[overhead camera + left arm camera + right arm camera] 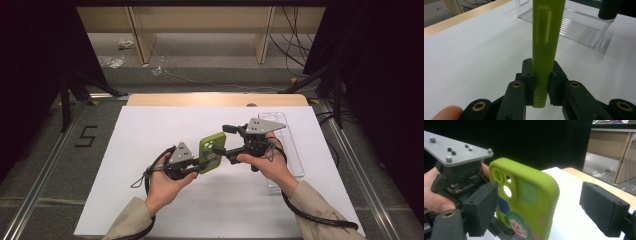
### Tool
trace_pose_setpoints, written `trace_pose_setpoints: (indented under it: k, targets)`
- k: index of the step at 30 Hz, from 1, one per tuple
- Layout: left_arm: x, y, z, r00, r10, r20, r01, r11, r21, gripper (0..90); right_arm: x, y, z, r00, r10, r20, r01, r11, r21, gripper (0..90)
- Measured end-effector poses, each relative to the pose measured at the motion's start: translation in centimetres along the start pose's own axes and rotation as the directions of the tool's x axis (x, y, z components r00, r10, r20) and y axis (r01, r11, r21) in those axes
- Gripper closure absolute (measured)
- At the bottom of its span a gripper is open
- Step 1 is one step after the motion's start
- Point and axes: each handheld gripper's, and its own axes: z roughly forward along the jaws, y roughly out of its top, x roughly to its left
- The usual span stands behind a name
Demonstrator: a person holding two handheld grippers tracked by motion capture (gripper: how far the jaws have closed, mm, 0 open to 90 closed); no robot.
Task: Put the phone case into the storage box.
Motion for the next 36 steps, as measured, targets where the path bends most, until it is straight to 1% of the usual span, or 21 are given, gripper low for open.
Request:
trace_pose_setpoints:
  k: [6,8,11,15,20,24,31,33,36]
  targets:
    - [0.05,-0.03,-0.07,0.9993,-0.010,-0.037,0.010,0.9999,-0.006,77.3,-0.13,-0.26,0.01,0.9990,0.027,0.035,-0.027,1.000,-0.014,16.0]
    - [0.07,-0.03,-0.10,0.9990,-0.013,-0.043,0.013,0.9999,-0.009,77.3,-0.19,-0.37,0.02,0.9981,0.037,0.049,-0.037,0.999,-0.016,16.0]
    - [0.08,-0.02,-0.13,0.9984,-0.020,-0.053,0.019,0.9997,-0.013,77.3,-0.26,-0.48,0.02,0.9970,0.053,0.056,-0.051,0.998,-0.022,16.0]
    - [0.15,-0.04,-0.18,0.9974,-0.028,-0.066,0.027,0.9996,-0.013,77.3,-0.29,-0.56,-0.01,0.9958,0.060,0.069,-0.058,0.998,-0.028,15.8]
    - [0.18,-0.03,-0.21,0.9962,-0.037,-0.079,0.035,0.9992,-0.018,77.3,-0.22,-0.66,0.03,0.9948,0.058,0.083,-0.056,0.998,-0.026,15.3]
    - [0.20,-0.05,-0.19,0.9944,-0.048,-0.094,0.046,0.9987,-0.020,77.3,-0.27,-0.70,0.05,0.9939,0.056,0.095,-0.054,0.998,-0.026,11.4]
    - [-0.07,0.08,-0.03,0.9915,-0.060,-0.115,0.057,0.9981,-0.023,77.3,0.03,-0.79,0.40,0.9922,0.069,0.104,-0.067,0.997,-0.024,5.4]
    - [-0.13,0.09,0.03,0.9909,-0.062,-0.120,0.060,0.9980,-0.023,77.3,0.21,-0.82,0.62,0.9929,0.067,0.098,-0.065,0.998,-0.026,4.4]
    - [-0.22,0.08,0.10,0.9899,-0.065,-0.126,0.062,0.9978,-0.024,77.2,0.45,-0.89,0.93,0.9934,0.083,0.079,-0.080,0.996,-0.038,2.5]
